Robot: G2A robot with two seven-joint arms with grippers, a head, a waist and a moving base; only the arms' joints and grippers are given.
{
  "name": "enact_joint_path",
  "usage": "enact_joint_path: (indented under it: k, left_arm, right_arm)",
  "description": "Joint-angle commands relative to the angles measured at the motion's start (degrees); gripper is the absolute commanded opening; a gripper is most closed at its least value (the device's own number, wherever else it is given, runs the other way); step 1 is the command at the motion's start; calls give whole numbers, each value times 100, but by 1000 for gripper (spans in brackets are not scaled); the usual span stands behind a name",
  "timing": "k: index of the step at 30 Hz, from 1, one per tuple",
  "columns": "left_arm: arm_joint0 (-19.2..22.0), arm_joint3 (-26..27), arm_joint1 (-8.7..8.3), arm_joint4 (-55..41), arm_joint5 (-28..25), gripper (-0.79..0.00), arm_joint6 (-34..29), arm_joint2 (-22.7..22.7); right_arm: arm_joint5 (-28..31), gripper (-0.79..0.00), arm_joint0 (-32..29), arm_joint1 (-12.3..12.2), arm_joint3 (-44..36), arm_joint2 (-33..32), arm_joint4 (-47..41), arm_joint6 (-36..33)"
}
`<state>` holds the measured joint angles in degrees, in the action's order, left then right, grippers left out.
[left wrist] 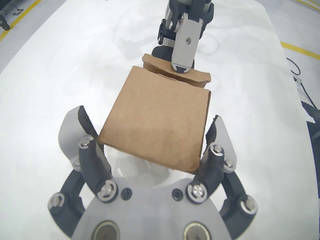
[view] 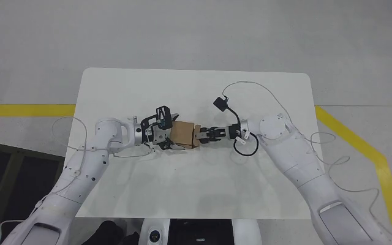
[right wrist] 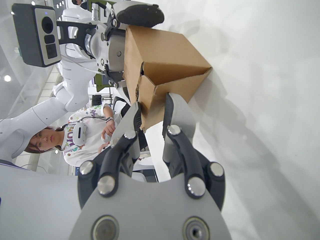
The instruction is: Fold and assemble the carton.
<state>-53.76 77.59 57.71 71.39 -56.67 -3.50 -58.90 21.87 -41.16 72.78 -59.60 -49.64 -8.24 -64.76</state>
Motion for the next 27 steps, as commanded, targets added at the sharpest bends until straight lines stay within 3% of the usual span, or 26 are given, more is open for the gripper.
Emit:
enact_joint_path:
  k: [1, 20, 27]
  left_arm:
    - [-1, 5, 0, 4, 4, 0, 4, -4]
    - [-41, 55, -9, -8, -10, 0, -2, -53]
    - [-58, 85, -9, -21, -25, 0, -21, -53]
  right_arm:
    - [-25, -634, 42, 15, 1, 43, 29, -18]
    - [76, -613, 336, 166, 169, 285, -59, -21]
    - [216, -526, 356, 217, 244, 317, -244, 7]
